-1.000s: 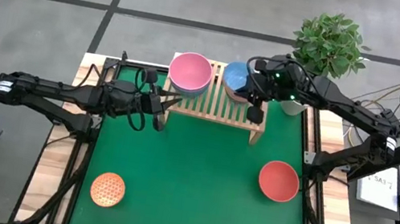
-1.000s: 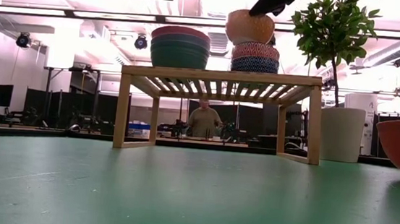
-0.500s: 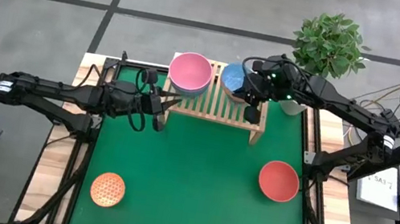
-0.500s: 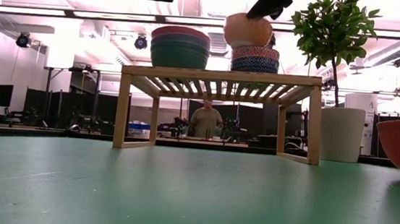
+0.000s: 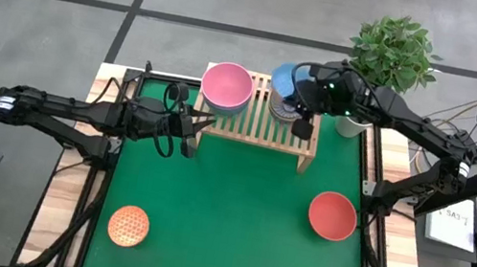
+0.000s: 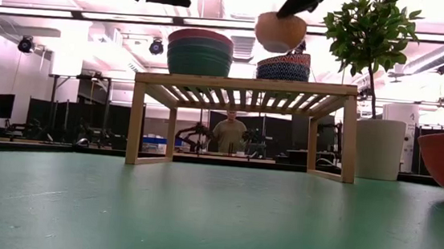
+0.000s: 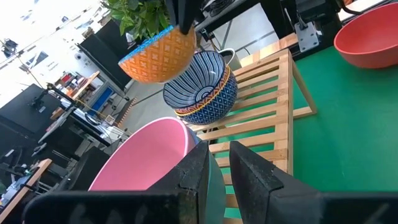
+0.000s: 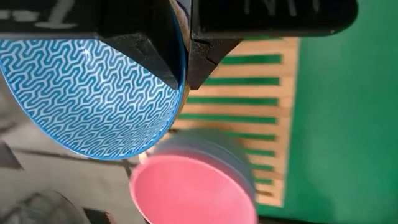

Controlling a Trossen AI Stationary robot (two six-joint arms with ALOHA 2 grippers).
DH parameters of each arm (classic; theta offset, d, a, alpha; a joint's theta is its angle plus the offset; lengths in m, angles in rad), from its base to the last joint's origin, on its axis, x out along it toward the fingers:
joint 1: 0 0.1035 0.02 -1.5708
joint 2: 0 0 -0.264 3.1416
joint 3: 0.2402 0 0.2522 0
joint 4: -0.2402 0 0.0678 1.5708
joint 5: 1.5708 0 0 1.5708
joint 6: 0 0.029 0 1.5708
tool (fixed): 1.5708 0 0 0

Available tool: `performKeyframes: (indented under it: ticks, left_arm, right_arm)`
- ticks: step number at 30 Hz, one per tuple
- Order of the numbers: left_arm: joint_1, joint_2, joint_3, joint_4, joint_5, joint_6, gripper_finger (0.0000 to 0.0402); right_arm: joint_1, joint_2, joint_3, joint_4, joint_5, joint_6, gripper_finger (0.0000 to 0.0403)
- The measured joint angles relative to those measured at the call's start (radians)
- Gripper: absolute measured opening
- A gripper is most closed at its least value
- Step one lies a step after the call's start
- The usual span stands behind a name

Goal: Place and stack bowls onto a shelf
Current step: Stack the light blue patterned bowl on top of the blue patterned bowl on the shelf

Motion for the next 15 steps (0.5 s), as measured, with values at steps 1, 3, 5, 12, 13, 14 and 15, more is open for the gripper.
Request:
performKeyframes:
  ticks: [1,3,5,12,13,14,15]
  left_arm:
    - [0.0,0.0,0.0,0.0,0.0,0.0,0.0048]
    - [0.0,0.0,0.0,-0.001,0.0,0.0,0.0048]
    - [0.0,0.0,0.0,-0.003,0.0,0.0,0.0048]
    - [0.0,0.0,0.0,-0.019,0.0,-0.004,0.0048]
    - [0.0,0.0,0.0,-0.02,0.0,-0.005,0.0048]
    - [0.0,0.0,0.0,-0.022,0.0,-0.005,0.0048]
    - [0.0,0.0,0.0,-0.025,0.0,-0.006,0.0048]
  right_arm:
    - [-0.009,0.0,0.0,-0.007,0.012,0.0,0.0011]
    - [-0.028,0.0,-0.003,-0.021,0.046,0.0,0.0011]
    - [-0.046,0.002,-0.006,-0.033,0.088,0.0,0.0011]
    - [-0.091,0.003,-0.009,-0.041,0.067,0.001,0.0011]
    - [-0.091,0.003,-0.01,-0.044,0.067,0.005,0.0011]
    - [-0.091,0.003,-0.01,-0.047,0.066,0.008,0.0011]
    - [-0.091,0.003,-0.01,-0.049,0.066,0.011,0.0011]
